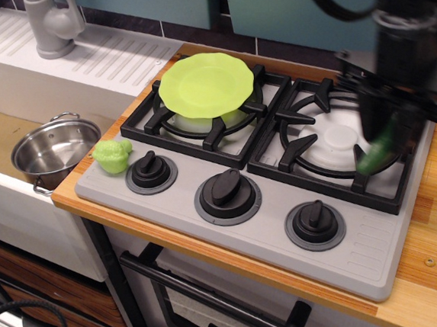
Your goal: Put pickle on plate and cauliflower in pot or pan in sink
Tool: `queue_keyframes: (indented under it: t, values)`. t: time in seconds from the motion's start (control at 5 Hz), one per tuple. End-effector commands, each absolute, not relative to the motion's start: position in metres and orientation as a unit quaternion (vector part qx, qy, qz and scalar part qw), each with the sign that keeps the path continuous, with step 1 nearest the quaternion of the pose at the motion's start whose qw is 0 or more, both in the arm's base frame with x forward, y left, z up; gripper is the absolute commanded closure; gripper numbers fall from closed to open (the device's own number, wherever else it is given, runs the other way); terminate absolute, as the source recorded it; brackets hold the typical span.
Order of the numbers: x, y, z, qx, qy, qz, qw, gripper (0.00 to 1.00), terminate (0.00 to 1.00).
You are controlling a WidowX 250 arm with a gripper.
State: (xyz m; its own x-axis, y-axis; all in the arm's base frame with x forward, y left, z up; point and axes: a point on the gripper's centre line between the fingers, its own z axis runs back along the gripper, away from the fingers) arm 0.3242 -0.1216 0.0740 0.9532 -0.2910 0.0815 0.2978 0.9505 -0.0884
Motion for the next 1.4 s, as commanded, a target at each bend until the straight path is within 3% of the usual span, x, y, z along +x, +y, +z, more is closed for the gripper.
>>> queue_keyframes:
  t: [0.0, 0.6, 1.2]
  values:
    - [0.348, -0.077, 0.091, -0.064, -0.111, -0.19, 0.973, 1.0, 0.0]
    - [0.356, -0.022, 0.107, -0.032, -0.119, -0.206, 0.971, 1.0, 0.0]
    - [0.367, 0.02, 0.1, -0.034, -0.144, -0.238, 0.96, 1.0, 0.0]
